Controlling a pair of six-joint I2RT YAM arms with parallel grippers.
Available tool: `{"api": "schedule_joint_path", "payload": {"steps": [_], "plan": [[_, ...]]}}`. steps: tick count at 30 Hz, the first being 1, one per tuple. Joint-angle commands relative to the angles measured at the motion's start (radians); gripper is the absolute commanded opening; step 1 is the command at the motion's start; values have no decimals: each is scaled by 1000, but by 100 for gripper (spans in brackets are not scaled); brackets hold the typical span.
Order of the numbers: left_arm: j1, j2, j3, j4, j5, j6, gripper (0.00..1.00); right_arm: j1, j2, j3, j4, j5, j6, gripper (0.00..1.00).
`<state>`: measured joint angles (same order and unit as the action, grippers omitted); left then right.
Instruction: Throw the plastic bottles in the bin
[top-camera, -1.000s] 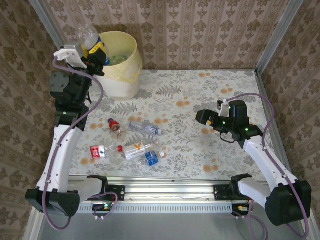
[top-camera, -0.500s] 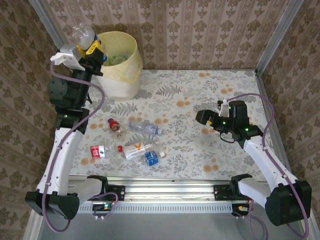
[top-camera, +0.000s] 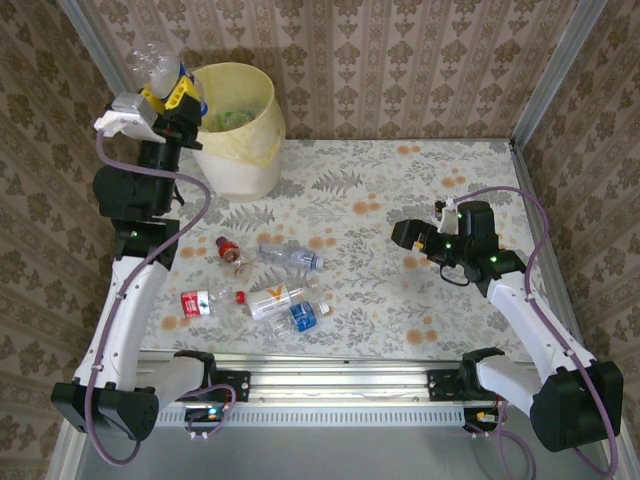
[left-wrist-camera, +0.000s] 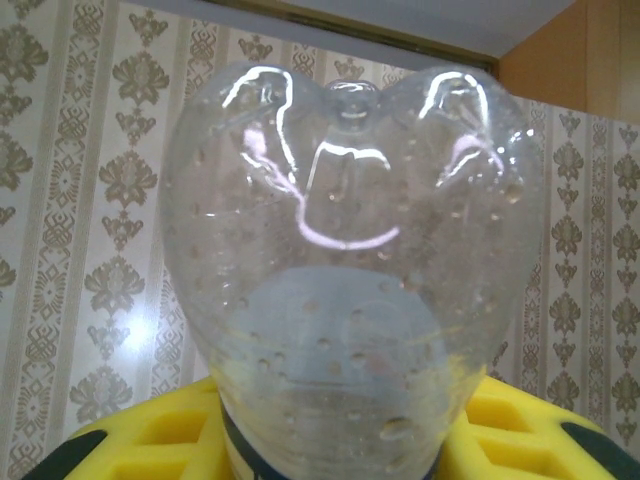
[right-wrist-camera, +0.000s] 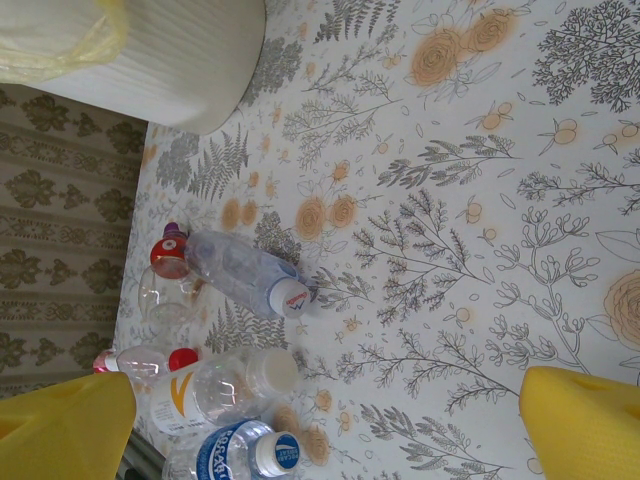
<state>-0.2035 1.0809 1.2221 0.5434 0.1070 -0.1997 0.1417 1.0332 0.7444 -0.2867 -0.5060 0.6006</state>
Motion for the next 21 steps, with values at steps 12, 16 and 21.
{"api": "schedule_joint_path", "payload": {"steps": [12,16,21], "plan": [[-5,128,57,110,-1,43,37,-5,-6,-8,-7,-2,-24,100],[4,180,73,143,5,47,37,-7,1,-4,-10,0,-31,100],[28,260,126,123,14,25,37,-7,19,9,-20,3,-44,100]]}}
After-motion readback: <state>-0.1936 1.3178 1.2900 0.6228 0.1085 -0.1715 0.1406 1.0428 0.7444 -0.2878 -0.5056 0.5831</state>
